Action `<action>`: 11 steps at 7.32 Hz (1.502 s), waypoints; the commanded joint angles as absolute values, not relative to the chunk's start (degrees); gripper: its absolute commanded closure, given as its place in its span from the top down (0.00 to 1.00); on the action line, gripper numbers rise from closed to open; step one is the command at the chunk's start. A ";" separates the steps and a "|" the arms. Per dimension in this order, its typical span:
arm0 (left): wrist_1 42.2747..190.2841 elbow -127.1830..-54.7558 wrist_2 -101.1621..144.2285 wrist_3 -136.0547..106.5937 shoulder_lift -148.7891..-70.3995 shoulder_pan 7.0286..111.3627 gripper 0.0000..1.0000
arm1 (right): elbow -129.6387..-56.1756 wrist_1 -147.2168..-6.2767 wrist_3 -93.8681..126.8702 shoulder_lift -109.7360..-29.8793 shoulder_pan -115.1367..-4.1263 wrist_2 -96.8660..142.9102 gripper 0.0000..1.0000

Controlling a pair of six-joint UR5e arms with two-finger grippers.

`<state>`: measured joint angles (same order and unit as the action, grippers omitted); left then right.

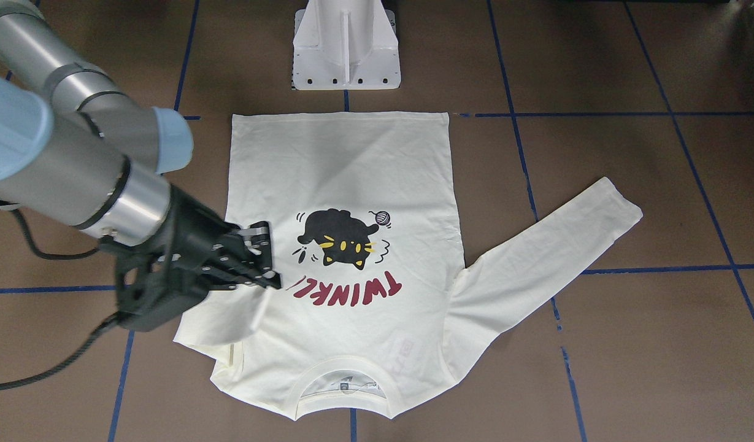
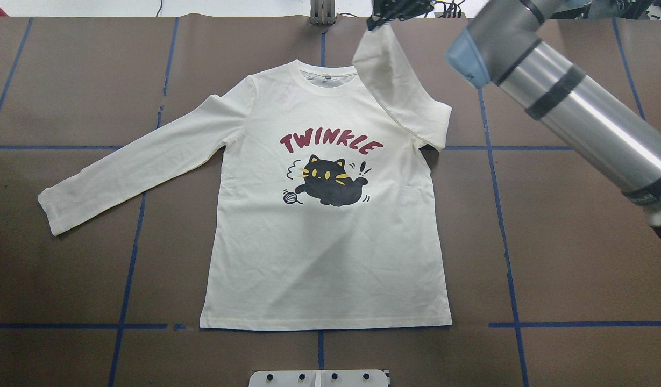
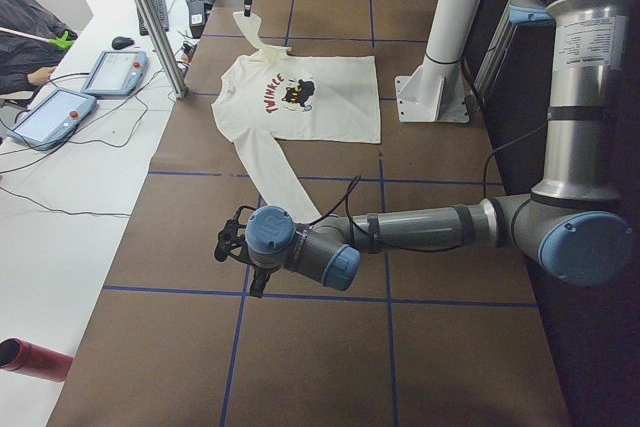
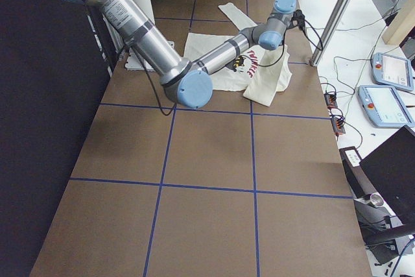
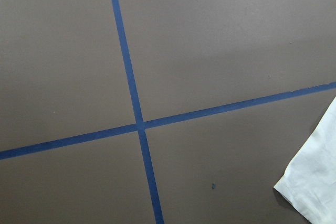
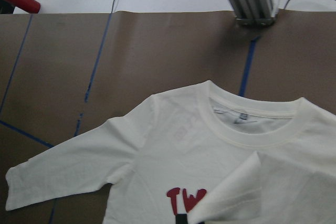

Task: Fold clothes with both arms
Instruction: 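Grasp the sleeve cuff with the right gripper and fold it across the shirt front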

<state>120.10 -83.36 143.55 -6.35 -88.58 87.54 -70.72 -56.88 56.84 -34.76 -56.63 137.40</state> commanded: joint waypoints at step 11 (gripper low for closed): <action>120.15 -82.00 143.53 -6.42 -89.47 87.45 1.00 | -62.05 -36.40 65.91 -29.53 -33.14 113.20 0.00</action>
